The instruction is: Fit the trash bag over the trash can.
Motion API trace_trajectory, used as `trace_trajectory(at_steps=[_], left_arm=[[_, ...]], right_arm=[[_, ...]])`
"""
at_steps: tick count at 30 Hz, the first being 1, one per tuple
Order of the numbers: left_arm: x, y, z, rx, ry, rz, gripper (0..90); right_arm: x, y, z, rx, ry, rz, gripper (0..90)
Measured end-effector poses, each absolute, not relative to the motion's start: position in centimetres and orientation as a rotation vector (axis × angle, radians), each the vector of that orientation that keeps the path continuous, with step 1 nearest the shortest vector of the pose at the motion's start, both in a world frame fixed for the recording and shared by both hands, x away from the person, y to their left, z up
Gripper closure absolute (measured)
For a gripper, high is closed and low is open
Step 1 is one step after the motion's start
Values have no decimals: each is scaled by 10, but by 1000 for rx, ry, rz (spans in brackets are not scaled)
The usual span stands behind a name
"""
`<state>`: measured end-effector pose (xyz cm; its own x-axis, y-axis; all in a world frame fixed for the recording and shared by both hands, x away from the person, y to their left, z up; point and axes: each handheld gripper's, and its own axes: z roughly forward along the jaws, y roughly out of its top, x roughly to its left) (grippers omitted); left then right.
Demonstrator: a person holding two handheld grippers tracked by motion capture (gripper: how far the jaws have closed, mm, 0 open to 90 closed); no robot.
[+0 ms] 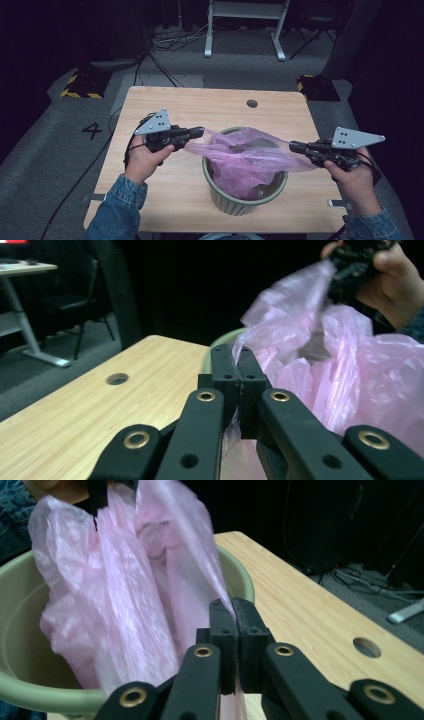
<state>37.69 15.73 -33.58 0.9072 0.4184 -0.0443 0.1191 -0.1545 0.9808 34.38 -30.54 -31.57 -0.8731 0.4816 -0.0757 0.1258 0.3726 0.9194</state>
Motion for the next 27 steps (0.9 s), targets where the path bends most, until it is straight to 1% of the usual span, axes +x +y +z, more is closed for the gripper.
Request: trace_trajectory(at_steps=[10,14,27], left_arm=[[384,172,-347,1680,458,297,898],[387,171,-351,1690,455,305,898],[405,165,-368,1742,551,302,895]], right_arm=[[358,-318,-328,639,2327,1469,900],[362,-318,-331,656,2338,1463,900],[384,-318,-351,801,2353,1408,896]])
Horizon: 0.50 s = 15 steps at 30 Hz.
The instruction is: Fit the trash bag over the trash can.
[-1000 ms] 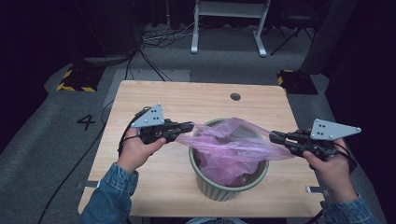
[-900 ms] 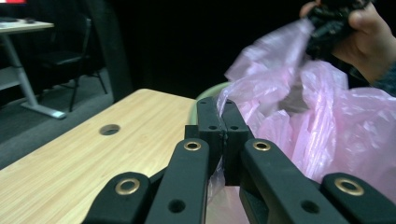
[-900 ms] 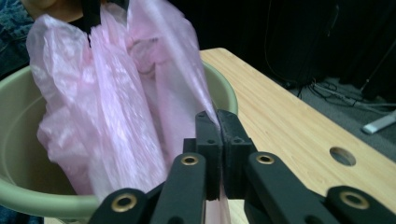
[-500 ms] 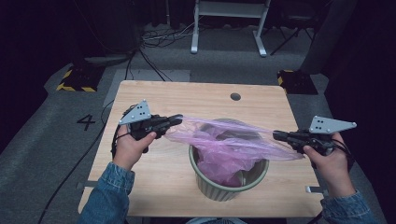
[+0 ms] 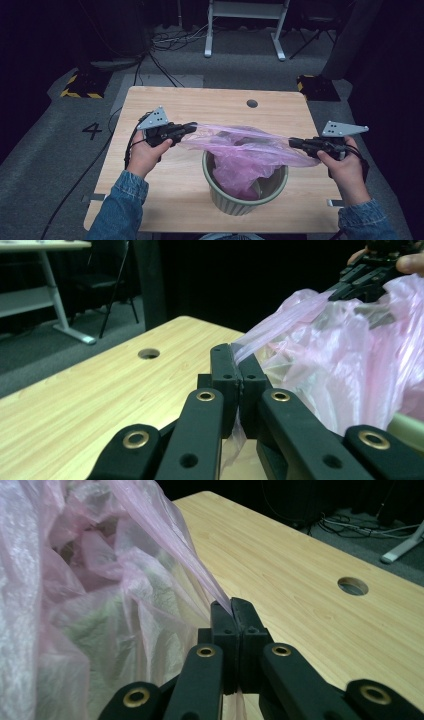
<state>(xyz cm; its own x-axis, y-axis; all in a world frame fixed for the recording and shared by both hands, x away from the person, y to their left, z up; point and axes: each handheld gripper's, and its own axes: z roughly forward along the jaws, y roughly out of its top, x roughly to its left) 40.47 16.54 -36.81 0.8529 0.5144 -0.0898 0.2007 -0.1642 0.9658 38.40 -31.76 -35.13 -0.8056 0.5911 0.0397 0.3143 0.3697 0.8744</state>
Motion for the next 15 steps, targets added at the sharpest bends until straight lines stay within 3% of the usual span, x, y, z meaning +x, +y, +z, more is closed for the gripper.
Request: trace_trajectory(at_steps=[15], left_arm=[[419,160,-393,1840,669,303,897]], right_arm=[[402,-309,-370,889,2357,1305,892]])
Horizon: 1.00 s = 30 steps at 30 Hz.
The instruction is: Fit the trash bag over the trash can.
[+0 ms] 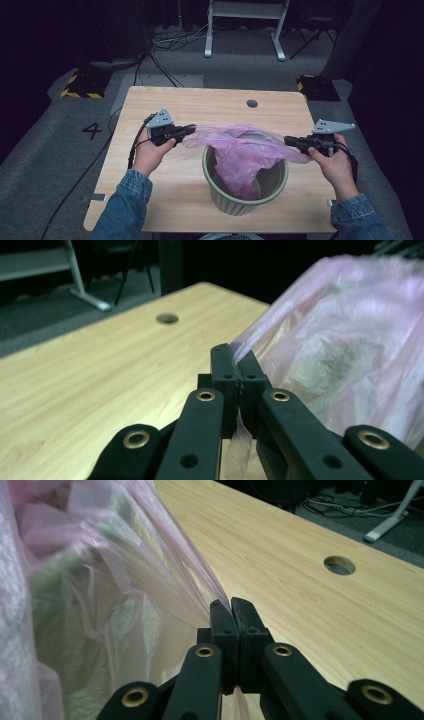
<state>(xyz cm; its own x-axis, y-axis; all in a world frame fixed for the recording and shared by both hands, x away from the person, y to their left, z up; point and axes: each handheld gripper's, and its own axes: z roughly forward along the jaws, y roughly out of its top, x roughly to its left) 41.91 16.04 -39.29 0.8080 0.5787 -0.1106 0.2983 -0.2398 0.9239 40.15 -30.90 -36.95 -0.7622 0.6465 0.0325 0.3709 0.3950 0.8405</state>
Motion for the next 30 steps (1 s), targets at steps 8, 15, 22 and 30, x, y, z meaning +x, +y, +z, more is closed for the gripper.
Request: trace_trajectory(at_steps=[8,15,22,30], left_arm=[[412,165,-410,1883,680,205,897],[391,163,-427,1911,640,162,892],[377,159,-446,1935,637,152,764],[369,174,-429,1827,694,331,365]], right_arm=[[394,-317,-393,934,2429,1295,888],[369,-325,-408,932,2444,1333,888],[357,-330,-437,964,2498,1312,891],[350,-337,-421,933,2410,1325,658]])
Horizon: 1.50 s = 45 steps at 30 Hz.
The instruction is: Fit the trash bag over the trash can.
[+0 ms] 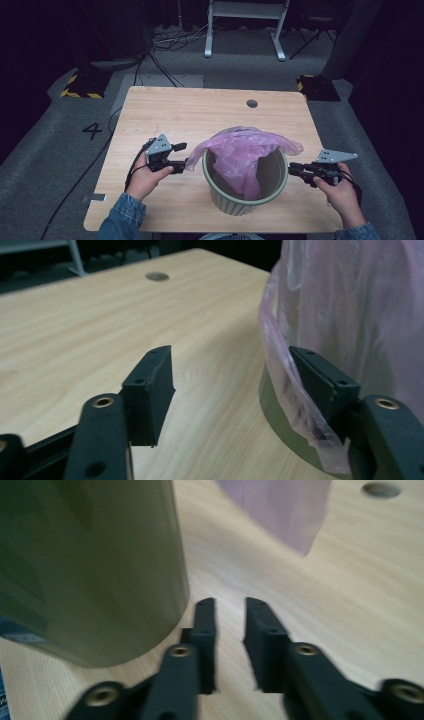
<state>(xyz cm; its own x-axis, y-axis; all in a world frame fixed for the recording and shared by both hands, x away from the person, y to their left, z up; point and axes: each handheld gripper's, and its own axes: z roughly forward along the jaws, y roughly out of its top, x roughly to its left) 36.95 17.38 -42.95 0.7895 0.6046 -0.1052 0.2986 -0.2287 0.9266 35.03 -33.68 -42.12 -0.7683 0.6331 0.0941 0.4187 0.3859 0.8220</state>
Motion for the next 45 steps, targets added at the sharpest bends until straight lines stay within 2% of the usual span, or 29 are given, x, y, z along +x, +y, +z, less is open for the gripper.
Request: trace_trajectory(at_steps=[3,9,19,25,34,36,38,39,41,43,44,45], left_arm=[[366,180,-416,1800,689,381,375],[363,190,-386,1735,683,447,358],[352,183,-352,1705,601,496,345],[343,167,-338,1724,520,456,330],[349,137,-347,1800,462,414,331],[350,131,-348,1804,439,396,365],[351,125,-347,1815,413,373,400],[351,123,-347,1820,402,365,407],[350,120,-347,1830,382,348,432],[349,117,-348,1839,374,338,472],[348,117,-348,1849,363,340,518],[348,117,-347,1860,352,335,626]], right_arm=[[347,-342,-410,919,2380,1343,513],[341,-354,-380,861,2315,1387,396],[354,-345,-335,752,2282,1408,338],[365,-327,-327,709,2292,1465,315],[376,-294,-324,636,2360,1466,294],[378,-287,-324,614,2379,1459,316],[379,-281,-325,601,2392,1457,375],[379,-279,-326,602,2397,1453,426],[379,-277,-326,589,2414,1442,587],[378,-277,-325,578,2420,1439,640],[377,-277,-325,569,2422,1431,699],[376,-277,-324,560,2428,1425,739]])
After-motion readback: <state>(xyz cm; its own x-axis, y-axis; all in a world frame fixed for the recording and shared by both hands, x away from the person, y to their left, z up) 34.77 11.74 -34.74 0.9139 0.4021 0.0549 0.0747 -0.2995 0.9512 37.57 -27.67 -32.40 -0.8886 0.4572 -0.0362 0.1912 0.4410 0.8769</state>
